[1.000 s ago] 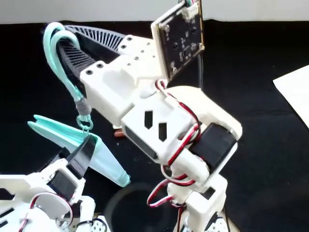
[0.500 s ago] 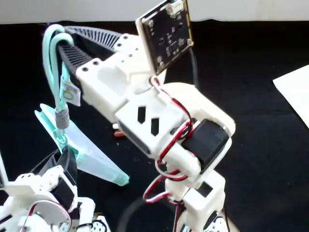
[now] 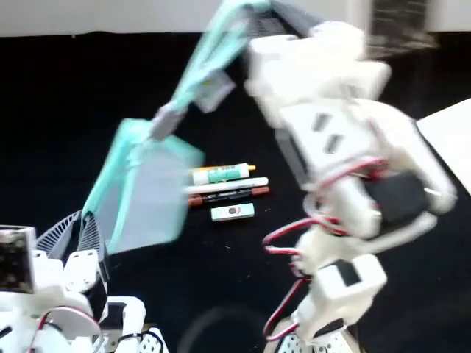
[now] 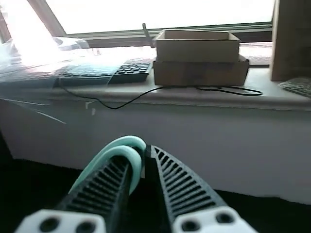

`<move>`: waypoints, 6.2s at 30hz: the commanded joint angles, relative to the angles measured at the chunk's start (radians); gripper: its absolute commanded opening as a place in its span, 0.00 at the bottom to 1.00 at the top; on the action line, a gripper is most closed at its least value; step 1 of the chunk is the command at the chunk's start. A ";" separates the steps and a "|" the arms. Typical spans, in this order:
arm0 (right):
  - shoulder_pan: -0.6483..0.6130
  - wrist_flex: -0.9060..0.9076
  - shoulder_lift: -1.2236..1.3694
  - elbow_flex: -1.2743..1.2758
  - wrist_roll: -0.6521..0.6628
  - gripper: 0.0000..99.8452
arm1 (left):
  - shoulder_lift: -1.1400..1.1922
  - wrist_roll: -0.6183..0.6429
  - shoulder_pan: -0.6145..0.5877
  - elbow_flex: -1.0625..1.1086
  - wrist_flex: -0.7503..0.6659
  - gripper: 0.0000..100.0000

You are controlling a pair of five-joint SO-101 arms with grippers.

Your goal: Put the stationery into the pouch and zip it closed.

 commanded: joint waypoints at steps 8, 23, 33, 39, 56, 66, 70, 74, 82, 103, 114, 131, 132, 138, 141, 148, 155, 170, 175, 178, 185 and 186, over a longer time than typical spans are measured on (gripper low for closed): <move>0.179 0.096 -0.068 -0.096 -0.006 0.01 | 0.015 -0.098 0.005 0.153 -0.012 0.01; 0.116 0.139 -0.067 -0.096 -0.038 0.21 | 0.005 -0.098 0.005 0.157 -0.006 0.01; 0.028 0.143 -0.067 0.341 -0.058 0.31 | 0.005 -0.098 0.008 0.156 -0.014 0.01; 0.004 0.139 -0.071 0.966 0.121 0.31 | 0.005 -0.097 0.007 0.157 -0.014 0.01; -0.271 0.142 -0.076 0.917 -0.118 0.31 | 0.012 -0.095 0.005 0.160 -0.006 0.01; -0.097 0.142 -0.300 0.895 -0.288 0.31 | 0.065 -0.091 0.005 0.133 -0.005 0.01; -0.007 0.128 -0.329 1.058 -0.235 0.31 | 0.193 -0.058 0.013 -0.036 0.026 0.01; 0.021 0.070 -0.335 1.231 -0.203 0.31 | 0.321 -0.058 0.013 -0.196 0.052 0.01; 0.021 -0.067 -0.335 1.488 -0.043 0.31 | 0.378 -0.060 0.013 -0.229 0.061 0.01; -0.234 -0.704 -0.323 2.043 0.615 0.31 | 0.375 -0.057 0.004 0.050 0.061 0.01; -0.163 -0.780 0.025 1.969 0.776 0.31 | 0.375 -0.055 0.004 0.045 0.064 0.01; -0.183 -0.627 0.453 1.603 0.944 0.01 | 0.375 -0.055 -0.024 0.042 0.064 0.01; -0.180 -0.605 0.458 1.590 0.942 0.02 | 0.375 -0.055 -0.024 0.042 0.064 0.01; -0.124 -0.526 0.453 1.461 0.781 0.01 | 0.375 -0.055 -0.022 0.048 0.064 0.01; -0.081 -0.456 0.453 1.353 0.674 0.01 | 0.375 -0.055 -0.022 0.050 0.063 0.01; -0.035 -0.262 0.452 1.079 0.488 0.01 | 0.375 -0.055 -0.019 0.050 0.061 0.01; -0.042 -0.059 0.452 0.727 0.333 0.01 | 0.375 -0.055 -0.018 0.050 0.060 0.01; -0.236 0.145 0.453 0.027 0.034 0.01 | 0.375 -0.057 -0.016 0.051 0.060 0.01; -0.282 0.145 0.386 0.030 -0.008 0.01 | 0.375 -0.057 -0.016 0.051 0.060 0.01; -0.305 0.145 0.318 0.030 -0.008 0.01 | 0.375 -0.057 -0.016 0.051 0.060 0.01; -0.331 0.143 0.166 0.035 -0.052 0.01 | 0.375 -0.057 -0.016 0.051 0.058 0.01; -0.329 0.143 0.150 0.035 -0.064 0.01 | 0.375 -0.057 -0.016 0.051 0.058 0.01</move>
